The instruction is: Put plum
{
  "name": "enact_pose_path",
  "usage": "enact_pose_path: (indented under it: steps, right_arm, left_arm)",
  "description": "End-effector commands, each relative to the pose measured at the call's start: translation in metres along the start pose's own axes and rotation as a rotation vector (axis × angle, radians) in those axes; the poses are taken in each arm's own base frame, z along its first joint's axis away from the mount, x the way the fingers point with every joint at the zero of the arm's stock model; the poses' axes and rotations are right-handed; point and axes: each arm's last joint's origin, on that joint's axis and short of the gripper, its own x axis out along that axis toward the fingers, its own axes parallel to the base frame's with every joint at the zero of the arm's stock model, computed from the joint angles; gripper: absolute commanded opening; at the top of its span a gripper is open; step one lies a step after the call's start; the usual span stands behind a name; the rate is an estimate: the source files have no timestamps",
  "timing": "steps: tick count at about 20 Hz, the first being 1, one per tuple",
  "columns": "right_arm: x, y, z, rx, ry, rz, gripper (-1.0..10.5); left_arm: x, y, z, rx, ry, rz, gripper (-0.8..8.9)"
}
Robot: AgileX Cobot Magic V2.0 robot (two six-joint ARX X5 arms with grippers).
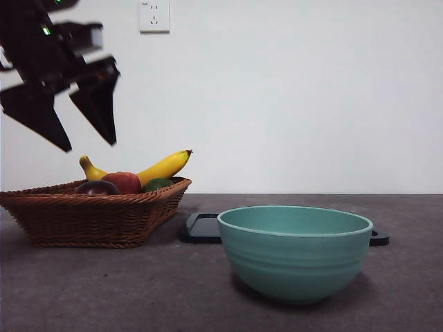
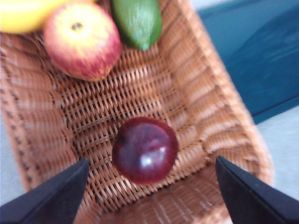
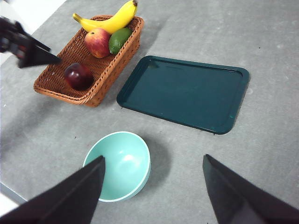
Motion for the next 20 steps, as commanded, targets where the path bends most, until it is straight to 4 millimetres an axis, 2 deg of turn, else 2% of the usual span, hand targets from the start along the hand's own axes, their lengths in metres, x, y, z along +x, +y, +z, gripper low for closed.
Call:
enact_pose_path:
  steps: [1,11,17,18,20]
  right_arm:
    - [-0.002,0.002,0.004,-0.011,-0.009,0.007,3.3]
    - [-0.002,0.002,0.002,-0.002,0.008,0.006,3.3]
    - [-0.002,0.002,0.002,-0.002,0.008,0.005,3.3]
    - [-0.002,0.002,0.002,-0.002,0.008,0.005,3.3]
    - [-0.002,0.002,0.002,-0.002,0.008,0.005,3.3]
  left_arm:
    - [0.016,0.0,0.007,0.045,0.007,0.005,4.32]
    - [0.063,0.003,0.002,0.075,0.087,0.008,4.32]
    - [0.077,0.004,-0.002,0.07,0.121,0.003,4.29]
    - [0.079,0.004,-0.003,0.069,0.129,0.002,4.18]
    - [0.081,0.005,-0.004,0.068,0.141,0.0,3.37]
